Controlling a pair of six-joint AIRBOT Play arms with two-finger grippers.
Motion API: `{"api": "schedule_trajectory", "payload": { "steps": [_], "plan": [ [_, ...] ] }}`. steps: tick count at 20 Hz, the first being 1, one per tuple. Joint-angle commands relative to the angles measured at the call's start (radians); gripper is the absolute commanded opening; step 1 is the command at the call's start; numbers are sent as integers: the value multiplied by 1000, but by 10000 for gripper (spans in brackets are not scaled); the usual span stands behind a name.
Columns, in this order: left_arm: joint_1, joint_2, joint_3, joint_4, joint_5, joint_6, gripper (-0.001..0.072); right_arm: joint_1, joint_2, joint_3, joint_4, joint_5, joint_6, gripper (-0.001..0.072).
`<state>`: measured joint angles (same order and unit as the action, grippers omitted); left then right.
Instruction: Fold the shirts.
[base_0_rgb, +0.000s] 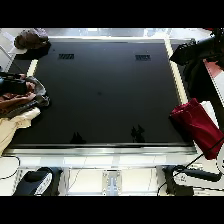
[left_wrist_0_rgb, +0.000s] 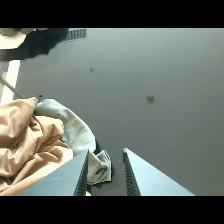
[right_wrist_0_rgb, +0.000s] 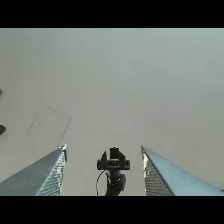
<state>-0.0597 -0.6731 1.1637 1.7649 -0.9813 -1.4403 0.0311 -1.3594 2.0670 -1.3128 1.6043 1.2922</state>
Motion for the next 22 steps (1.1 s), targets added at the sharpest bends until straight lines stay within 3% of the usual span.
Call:
{"api": "schedule_trajectory", "payload": {
  "steps": [1, 17, 19, 22],
  "plan": [
    [0, 0, 1, 0, 0, 0, 281, 1, 0, 1, 0, 0, 0, 510],
    [1, -35, 0, 4, 27, 1, 281, 1, 0, 1, 0, -2, 0, 510],
    [1, -56, 0, 90, 28, 8, 279, 1, 0, 1, 0, -19, -11, 510],
    [7, -135, 0, 339, 32, 2, 280, 1, 0, 1, 0, -130, -11, 510]
  ]
}}
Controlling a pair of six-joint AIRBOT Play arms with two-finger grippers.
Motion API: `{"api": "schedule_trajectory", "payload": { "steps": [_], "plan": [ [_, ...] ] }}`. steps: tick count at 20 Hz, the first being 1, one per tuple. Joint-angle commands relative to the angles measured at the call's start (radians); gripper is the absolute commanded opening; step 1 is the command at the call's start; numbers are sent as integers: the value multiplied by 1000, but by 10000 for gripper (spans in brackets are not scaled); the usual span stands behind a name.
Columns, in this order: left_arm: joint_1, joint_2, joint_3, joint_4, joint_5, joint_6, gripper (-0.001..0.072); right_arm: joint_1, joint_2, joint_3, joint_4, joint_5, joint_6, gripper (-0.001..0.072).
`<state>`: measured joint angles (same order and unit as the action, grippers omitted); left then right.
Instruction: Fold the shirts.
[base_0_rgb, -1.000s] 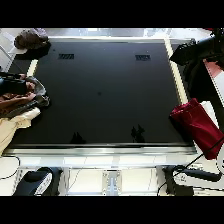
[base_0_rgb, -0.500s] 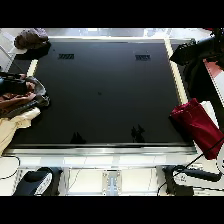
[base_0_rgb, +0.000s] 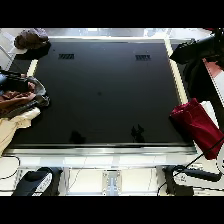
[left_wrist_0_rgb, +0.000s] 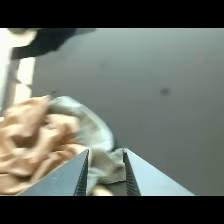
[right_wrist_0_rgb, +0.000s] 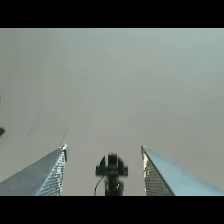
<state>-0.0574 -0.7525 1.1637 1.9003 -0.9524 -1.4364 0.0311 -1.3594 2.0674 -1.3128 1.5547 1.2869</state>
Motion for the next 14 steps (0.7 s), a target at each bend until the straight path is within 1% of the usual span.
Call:
{"api": "schedule_trajectory", "payload": {
  "steps": [1, 2, 3, 4, 5, 6, 7, 8, 10, 12, 13, 14],
  "plan": [
    [27, -97, 0, 289, 13, -52, 284, 1, 0, 1, 2, -113, -5, 510],
    [67, -138, 0, 345, 35, -132, 309, 1, 0, 1, 4, -148, -5, 510],
    [130, -185, 0, 367, 85, -224, 445, 1, 0, 1, 5, -183, -5, 510],
    [203, -227, 0, 367, 152, -319, 557, 1, 0, 1, 5, -210, -5, 510],
    [286, -271, 0, 367, 217, -426, 566, 1, 0, 1, 8, -232, -5, 510],
    [364, -308, 0, 366, 256, -519, 566, 1, 0, 1, 7, -233, -5, 510],
    [443, -347, 1, 360, 260, -608, 566, 1, 0, 1, 6, -235, -5, 510],
    [513, -380, 1, 318, 249, -651, 566, 1, -1, 1, 7, -239, -5, 510],
    [653, -442, 1, 128, 234, -655, 567, 1, -1, 1, 11, -244, -5, 510],
    [761, -500, 1, -107, 253, -645, 567, 1, -1, 1, 15, -244, -5, 510],
    [802, -530, 2, -238, 273, -609, 568, 1, -1, 1, 21, -243, -5, 510],
    [830, -559, 3, -369, 296, -542, 570, 1, -1, 1, 27, -244, -5, 510]
  ]
}}
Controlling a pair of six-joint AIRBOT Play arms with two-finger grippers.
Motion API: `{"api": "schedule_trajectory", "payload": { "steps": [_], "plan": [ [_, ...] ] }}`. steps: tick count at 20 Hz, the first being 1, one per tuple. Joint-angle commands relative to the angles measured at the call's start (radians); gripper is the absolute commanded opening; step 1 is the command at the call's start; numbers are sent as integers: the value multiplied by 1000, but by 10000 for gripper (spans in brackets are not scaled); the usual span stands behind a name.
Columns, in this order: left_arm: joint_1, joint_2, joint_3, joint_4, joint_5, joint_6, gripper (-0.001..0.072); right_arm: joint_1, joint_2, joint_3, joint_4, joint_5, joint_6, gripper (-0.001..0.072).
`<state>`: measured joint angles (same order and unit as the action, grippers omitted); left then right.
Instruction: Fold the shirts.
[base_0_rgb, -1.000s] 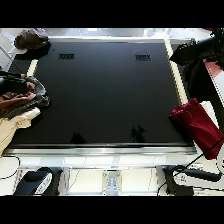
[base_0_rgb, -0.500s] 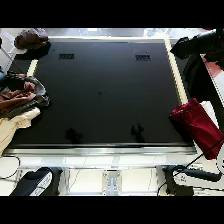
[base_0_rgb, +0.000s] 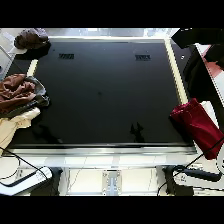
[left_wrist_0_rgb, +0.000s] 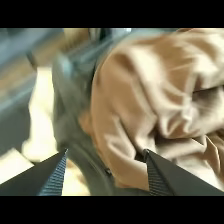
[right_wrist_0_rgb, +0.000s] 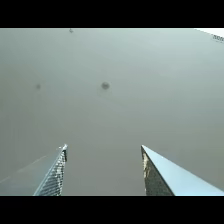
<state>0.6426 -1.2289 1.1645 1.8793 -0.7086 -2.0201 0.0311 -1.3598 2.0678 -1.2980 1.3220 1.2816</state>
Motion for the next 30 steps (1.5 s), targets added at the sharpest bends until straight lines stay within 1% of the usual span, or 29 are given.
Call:
{"api": "schedule_trajectory", "payload": {
  "steps": [1, 2, 3, 4, 9, 11, 12, 14, 16, 18, 20, 22, 24, 25, 26, 28, 30],
  "plan": [
    [147, -110, 8, -465, 64, 106, 597, 1, 0, 0, 19, -11, 0, 510],
    [158, -138, 19, -571, 64, 167, 634, 1, 0, 0, 22, -11, 0, 510],
    [164, -166, 32, -663, 58, 217, 646, 1, 0, 0, 24, -11, 0, 510],
    [164, -189, 40, -711, 58, 232, 663, 1, 0, 0, 27, -10, 0, 511],
    [164, -245, 45, -729, 74, 232, 663, 1, 0, 0, 45, -11, 1, 510],
    [163, -266, 45, -736, 93, 232, 649, 1, 0, 0, 51, -12, 3, 510],
    [163, -273, 45, -757, 105, 233, 567, 1, 0, 0, 58, -15, 11, 510],
    [163, -272, 48, -792, 133, 235, 20, 1, 0, 0, 79, -36, 13, 510],
    [163, -256, 64, -816, 133, 233, 9, 1, 0, 1, 103, -66, 13, 510],
    [160, -199, 74, -818, 131, 235, 9, 1, 1, 1, 133, -101, 13, 510],
    [145, -93, 74, -819, 129, 298, 8, 1, 8, 3, 170, -156, 13, 510],
    [99, 42, 74, -819, 101, 370, 8, 1, 25, 3, 191, -190, 13, 509],
    [23, 173, 74, -819, 48, 453, 8, 1, 48, 3, 196, -182, 13, 509],
    [-27, 233, 74, -819, 2, 465, 8, 1, 61, 3, 196, -173, 16, 509],
    [-80, 282, 74, -827, -46, 465, 7, 1, 76, 3, 195, -159, 15, 509],
    [-208, 357, 74, -906, -140, 466, 8, 1, 116, 3, 166, -129, 15, 510],
    [-367, 393, 74, -966, -211, 466, 8, 1, 162, 3, 114, -105, 15, 510]
  ]
}}
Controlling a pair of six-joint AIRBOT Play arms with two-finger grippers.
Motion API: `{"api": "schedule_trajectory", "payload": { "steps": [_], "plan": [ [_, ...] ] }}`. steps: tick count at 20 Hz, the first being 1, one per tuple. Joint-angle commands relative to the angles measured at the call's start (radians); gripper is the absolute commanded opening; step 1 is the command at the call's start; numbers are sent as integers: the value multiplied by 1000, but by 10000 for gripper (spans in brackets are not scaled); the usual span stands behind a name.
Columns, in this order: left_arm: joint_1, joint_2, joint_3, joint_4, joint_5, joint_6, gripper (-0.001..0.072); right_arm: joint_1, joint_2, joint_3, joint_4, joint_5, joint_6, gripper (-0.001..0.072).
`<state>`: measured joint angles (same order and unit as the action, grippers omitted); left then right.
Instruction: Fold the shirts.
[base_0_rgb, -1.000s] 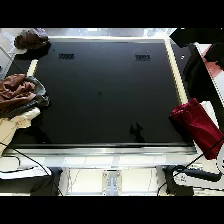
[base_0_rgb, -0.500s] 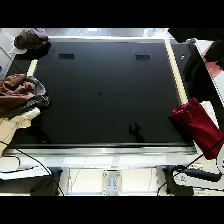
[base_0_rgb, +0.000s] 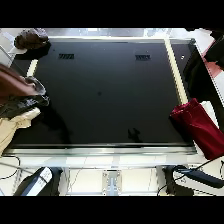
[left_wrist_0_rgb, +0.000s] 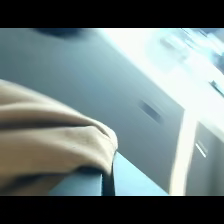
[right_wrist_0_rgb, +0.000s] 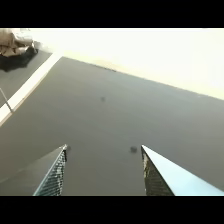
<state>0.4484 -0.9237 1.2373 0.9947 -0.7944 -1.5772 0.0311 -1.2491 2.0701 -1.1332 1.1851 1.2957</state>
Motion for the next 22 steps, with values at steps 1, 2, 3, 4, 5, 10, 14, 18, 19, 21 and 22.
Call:
{"api": "schedule_trajectory", "payload": {
  "steps": [1, 2, 3, 4, 5, 10, 14, 18, 19, 21, 22],
  "plan": [
    [-267, 91, 0, -79, -154, 24, 8, 1, 78, 0, -84, 47, 1, 509],
    [-352, 87, -1, -79, -177, 24, 8, 1, 101, 0, -114, 61, 1, 510],
    [-443, 77, -3, -80, -191, 23, 8, 1, 124, 0, -142, 68, 0, 510],
    [-524, 65, -6, -80, -190, 23, 9, 1, 144, 0, -164, 72, 1, 509],
    [-601, 45, -6, -79, -182, 33, 9, 1, 158, 0, -183, 75, 0, 509],
    [-658, 5, -6, 111, 33, 164, 720, 1, 170, -19, -287, 97, -1, 509],
    [-468, -28, -18, 493, 36, -173, 720, 0, 142, -86, -525, 184, -3, 509],
    [-349, -194, -52, 416, -62, -167, 701, 0, 47, -201, -447, 380, 51, 509],
    [-358, -257, -52, 332, -78, 19, 694, 0, 21, -248, -412, 398, 55, 509],
    [-399, -364, -51, 142, -157, 493, 606, 1, -23, -321, -344, 402, 78, 509],
    [-429, -412, -51, 93, -211, 653, 606, 1, -42, -343, -302, 403, 83, 509]
  ]
}}
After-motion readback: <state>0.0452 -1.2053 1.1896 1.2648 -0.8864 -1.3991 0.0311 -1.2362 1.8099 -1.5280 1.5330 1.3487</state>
